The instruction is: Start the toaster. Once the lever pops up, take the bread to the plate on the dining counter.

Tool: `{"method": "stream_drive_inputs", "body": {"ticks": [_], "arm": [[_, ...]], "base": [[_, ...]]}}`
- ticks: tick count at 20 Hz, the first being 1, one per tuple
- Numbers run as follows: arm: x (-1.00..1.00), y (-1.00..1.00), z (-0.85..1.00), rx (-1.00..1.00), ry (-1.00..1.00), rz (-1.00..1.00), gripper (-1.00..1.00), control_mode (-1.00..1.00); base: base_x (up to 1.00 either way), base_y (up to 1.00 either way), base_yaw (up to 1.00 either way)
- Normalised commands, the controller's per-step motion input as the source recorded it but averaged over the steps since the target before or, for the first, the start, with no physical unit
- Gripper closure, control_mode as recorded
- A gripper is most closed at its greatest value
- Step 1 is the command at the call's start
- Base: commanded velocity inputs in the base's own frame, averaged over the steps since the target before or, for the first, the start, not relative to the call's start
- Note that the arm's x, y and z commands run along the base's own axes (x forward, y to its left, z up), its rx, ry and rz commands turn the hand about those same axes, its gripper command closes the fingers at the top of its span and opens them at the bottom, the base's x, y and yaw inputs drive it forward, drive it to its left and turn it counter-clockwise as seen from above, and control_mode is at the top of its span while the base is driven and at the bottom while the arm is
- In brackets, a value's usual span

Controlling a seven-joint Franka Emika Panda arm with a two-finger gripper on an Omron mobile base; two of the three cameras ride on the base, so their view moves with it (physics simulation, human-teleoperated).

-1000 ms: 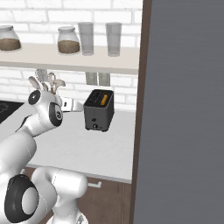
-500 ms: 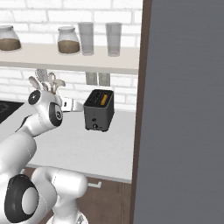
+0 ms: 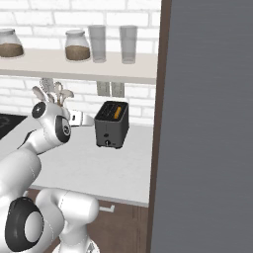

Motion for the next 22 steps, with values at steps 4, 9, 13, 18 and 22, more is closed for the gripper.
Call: {"method": "stream_drive_inputs", "body": {"ticks": [4,9,13,18,22], "arm": [[0.0,0.0,0.0,0.0,0.0,0.0,-1.0,-1.0],[0.0,0.0,0.0,0.0,0.0,0.0,-1.0,-1.0],[0.0,0.0,0.0,0.0,0.0,0.0,-1.0,-1.0],[0.0,0.0,0.0,0.0,0.0,0.0,-1.0,-1.0],[0.0,0.0,0.0,0.0,0.0,0.0,-1.0,-1.0]], "base": [[0.0,0.0,0.0],[0.0,0.0,0.0],[0.0,0.0,0.0],[0.0,0.0,0.0],[0.0,0.0,0.0]]}}
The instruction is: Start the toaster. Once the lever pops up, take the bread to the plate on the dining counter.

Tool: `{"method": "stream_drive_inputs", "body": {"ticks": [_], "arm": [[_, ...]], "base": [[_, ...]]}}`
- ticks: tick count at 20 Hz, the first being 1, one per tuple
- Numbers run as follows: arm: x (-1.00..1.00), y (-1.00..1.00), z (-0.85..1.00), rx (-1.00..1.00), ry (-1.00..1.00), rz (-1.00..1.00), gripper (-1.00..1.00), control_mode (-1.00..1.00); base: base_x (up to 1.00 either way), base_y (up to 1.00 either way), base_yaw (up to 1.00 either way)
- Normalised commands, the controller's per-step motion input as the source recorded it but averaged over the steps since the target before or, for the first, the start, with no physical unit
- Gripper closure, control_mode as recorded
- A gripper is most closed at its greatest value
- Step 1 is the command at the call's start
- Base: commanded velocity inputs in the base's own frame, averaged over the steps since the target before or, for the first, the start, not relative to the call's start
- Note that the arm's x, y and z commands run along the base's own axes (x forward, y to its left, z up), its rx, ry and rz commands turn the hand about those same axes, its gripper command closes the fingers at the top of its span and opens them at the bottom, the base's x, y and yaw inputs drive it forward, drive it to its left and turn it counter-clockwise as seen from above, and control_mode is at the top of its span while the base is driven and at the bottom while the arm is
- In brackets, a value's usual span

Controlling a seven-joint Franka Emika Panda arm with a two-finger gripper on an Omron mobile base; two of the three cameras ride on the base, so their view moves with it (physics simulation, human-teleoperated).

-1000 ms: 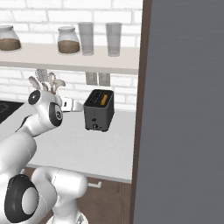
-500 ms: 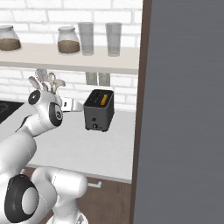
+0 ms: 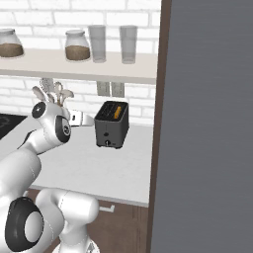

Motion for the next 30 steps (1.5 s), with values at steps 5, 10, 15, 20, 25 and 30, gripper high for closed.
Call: {"method": "stream_drive_inputs", "body": {"ticks": [5,10,15,20,25,30], "arm": [[0.0,0.0,0.0,0.0,0.0,0.0,-1.0,-1.0],[0.0,0.0,0.0,0.0,0.0,0.0,-1.0,-1.0],[0.0,0.0,0.0,0.0,0.0,0.0,-1.0,-1.0],[0.0,0.0,0.0,0.0,0.0,0.0,-1.0,-1.0],[0.0,0.0,0.0,0.0,0.0,0.0,-1.0,-1.0],[0.0,0.0,0.0,0.0,0.0,0.0,-1.0,-1.0]], "base": [[0.0,0.0,0.0],[0.0,0.0,0.0],[0.0,0.0,0.0],[0.0,0.0,0.0],[0.0,0.0,0.0],[0.0,0.0,0.0]]}}
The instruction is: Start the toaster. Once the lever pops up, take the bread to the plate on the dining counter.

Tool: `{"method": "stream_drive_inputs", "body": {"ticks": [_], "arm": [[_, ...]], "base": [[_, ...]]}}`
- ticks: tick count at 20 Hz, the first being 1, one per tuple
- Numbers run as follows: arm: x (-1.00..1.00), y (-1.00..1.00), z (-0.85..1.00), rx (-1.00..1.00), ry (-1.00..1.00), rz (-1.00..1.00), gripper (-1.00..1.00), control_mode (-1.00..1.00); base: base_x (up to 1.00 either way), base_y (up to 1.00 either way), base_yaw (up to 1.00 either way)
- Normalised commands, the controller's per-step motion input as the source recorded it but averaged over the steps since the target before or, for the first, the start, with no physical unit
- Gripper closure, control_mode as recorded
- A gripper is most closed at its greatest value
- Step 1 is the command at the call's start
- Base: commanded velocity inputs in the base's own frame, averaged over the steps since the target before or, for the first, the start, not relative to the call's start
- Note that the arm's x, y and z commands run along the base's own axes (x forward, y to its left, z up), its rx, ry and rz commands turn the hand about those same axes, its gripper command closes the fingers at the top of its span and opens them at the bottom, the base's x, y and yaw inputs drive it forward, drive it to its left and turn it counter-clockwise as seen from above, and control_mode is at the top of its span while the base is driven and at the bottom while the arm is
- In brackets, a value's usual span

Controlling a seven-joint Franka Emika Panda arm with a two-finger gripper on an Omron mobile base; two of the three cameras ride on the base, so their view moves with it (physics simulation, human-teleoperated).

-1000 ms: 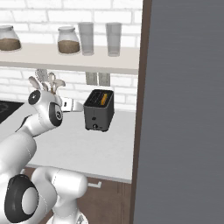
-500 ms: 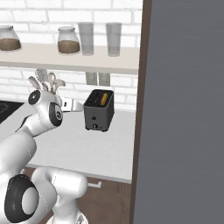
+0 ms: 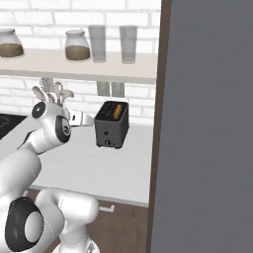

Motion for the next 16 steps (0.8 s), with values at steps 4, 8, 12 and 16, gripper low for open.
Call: {"method": "stream_drive_inputs", "body": {"ticks": [4,8,12,16], "arm": [[0.0,0.0,0.0,0.0,0.0,0.0,-1.0,-1.0],[0.0,0.0,0.0,0.0,0.0,0.0,-1.0,-1.0],[0.0,0.0,0.0,0.0,0.0,0.0,-1.0,-1.0],[0.0,0.0,0.0,0.0,0.0,0.0,-1.0,-1.0]], "base": [[0.0,0.0,0.0],[0.0,0.0,0.0],[0.0,0.0,0.0],[0.0,0.0,0.0]]}}
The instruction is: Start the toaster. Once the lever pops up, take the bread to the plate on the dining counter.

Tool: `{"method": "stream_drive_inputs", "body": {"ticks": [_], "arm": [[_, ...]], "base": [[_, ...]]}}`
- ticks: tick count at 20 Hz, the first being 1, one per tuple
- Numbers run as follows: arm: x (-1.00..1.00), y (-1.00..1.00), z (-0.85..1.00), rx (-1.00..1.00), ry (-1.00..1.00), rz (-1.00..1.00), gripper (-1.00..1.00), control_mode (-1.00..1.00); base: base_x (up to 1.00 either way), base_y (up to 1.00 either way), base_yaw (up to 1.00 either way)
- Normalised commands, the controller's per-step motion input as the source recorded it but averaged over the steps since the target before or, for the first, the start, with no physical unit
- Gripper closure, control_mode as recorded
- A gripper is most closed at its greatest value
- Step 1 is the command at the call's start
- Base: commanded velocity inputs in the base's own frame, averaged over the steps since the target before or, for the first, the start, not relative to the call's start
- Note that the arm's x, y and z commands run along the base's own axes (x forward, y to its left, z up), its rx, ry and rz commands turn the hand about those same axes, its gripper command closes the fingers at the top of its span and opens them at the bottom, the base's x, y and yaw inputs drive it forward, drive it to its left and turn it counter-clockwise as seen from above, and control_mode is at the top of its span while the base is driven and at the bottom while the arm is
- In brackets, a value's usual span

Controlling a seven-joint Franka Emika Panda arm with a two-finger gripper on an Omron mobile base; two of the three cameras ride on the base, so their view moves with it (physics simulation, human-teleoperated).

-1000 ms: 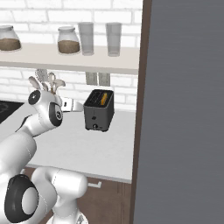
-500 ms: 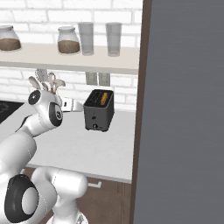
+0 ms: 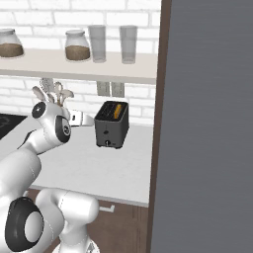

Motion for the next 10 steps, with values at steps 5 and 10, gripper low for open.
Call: {"method": "stream_drive_inputs", "body": {"ticks": [5,10], "arm": [[0.0,0.0,0.0,0.0,0.0,0.0,-1.0,-1.0],[0.0,0.0,0.0,0.0,0.0,0.0,-1.0,-1.0]], "base": [[0.0,0.0,0.0],[0.0,0.0,0.0]]}}
